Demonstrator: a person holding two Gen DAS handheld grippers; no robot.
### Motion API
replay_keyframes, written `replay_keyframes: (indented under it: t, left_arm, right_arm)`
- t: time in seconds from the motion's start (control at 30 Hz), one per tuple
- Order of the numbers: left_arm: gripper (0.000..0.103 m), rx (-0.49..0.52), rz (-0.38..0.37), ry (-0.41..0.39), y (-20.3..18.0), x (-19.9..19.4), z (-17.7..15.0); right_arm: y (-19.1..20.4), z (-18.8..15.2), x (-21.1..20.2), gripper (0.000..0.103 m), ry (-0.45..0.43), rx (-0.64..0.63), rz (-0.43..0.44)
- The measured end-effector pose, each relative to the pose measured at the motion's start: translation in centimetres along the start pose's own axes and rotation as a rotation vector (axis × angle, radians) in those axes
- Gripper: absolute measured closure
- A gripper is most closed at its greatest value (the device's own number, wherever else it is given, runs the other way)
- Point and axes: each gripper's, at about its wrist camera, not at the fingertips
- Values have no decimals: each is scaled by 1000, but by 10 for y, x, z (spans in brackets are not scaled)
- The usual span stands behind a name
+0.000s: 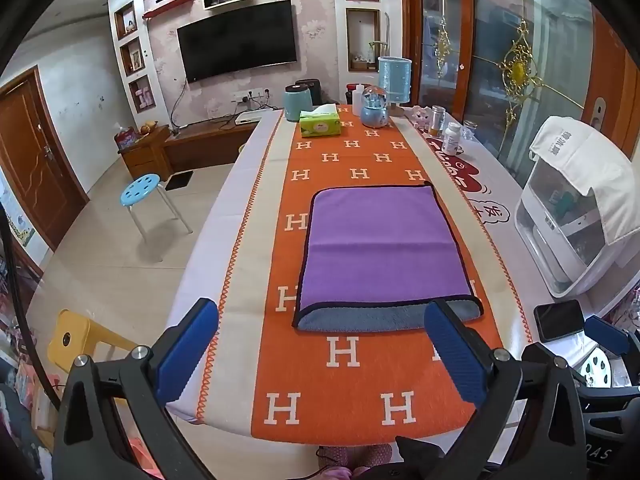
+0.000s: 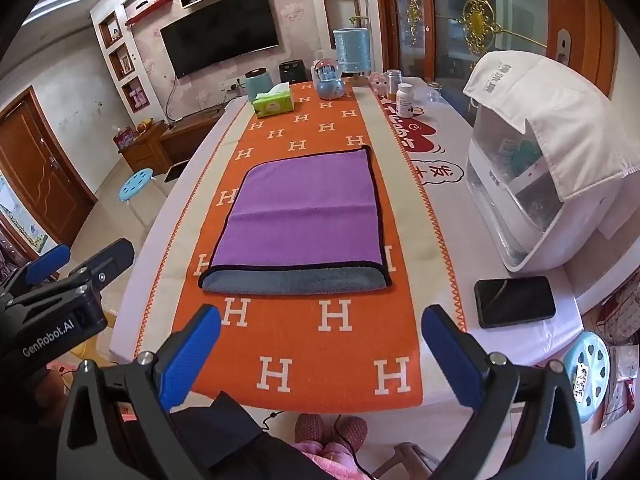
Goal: Fold towel
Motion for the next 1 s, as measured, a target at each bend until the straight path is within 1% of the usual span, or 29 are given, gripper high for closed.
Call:
replay_keyframes:
  t: [0.43, 0.6, 1.0]
  left_arm:
    - [1, 1, 7, 1, 0, 0, 0]
    - [1, -5, -10, -1, 4, 4, 0]
    - [1, -18, -26, 1, 1, 0, 4]
  right_arm:
    - [3, 1, 2, 2, 3, -3, -1]
    - [3, 1, 2, 2, 4, -5, 1]
    - [3, 2, 7, 2, 15, 2, 1]
Point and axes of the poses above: each gripper's, at about its wrist camera, not at the fingertips, and x roughly the way its jaws point, y to its left, z to its top, and after that the axes turned 10 degrees about -z, right-handed
